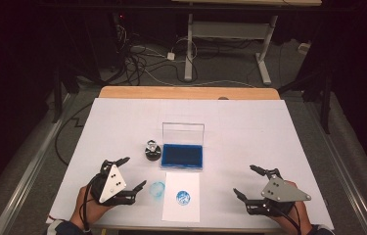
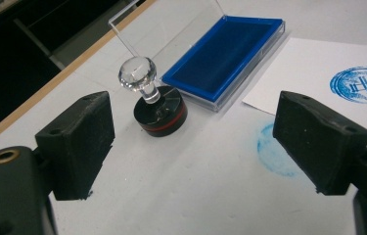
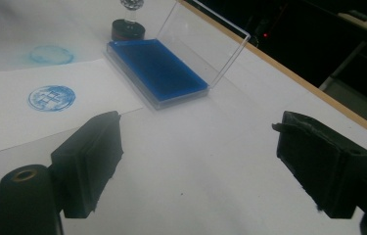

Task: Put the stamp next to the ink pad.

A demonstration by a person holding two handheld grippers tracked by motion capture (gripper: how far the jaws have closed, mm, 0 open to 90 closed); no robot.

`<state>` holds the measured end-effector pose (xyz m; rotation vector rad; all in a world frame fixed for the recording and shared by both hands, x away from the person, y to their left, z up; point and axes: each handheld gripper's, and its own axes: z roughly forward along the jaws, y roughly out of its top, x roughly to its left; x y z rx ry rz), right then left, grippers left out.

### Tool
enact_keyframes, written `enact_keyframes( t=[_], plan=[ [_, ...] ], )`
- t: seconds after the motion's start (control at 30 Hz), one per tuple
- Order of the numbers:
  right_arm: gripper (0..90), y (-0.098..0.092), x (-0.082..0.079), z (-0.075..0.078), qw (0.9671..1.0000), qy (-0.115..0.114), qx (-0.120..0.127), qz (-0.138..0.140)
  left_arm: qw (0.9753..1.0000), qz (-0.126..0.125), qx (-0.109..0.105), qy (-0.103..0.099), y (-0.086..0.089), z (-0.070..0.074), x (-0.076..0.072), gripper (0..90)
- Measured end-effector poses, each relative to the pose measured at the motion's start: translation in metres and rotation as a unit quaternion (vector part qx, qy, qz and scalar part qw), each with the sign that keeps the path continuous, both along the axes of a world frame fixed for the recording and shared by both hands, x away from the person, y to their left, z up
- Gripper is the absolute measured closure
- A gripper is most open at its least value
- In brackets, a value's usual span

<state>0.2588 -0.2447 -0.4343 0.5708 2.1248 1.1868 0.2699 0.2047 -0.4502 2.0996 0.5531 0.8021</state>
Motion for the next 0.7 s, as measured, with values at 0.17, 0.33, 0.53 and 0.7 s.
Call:
enact_keyframes(
  t=[0.17,0.33,0.53,0.7],
  plan=[
    [15.8,-0.005,-0.002,-0.002,0.9997,-0.011,0.007,-0.02,1.0,0.005,-0.004,0.005,0.006,-0.006,-0.003,14.6],
    [15.7,-0.011,-0.005,-0.003,0.9989,-0.019,0.014,-0.039,0.9998,0.01,-0.005,0.014,0.012,-0.015,-0.005,14.6],
    [15.9,-0.017,-0.011,-0.008,0.9984,-0.023,0.006,-0.051,0.9996,0.015,-0.002,0.023,0.018,-0.021,-0.008,14.6],
    [15.9,-0.02,-0.012,-0.011,0.9982,-0.023,0.008,-0.055,0.9991,0.019,0.002,0.037,0.022,-0.028,-0.01,14.6]
  ],
)
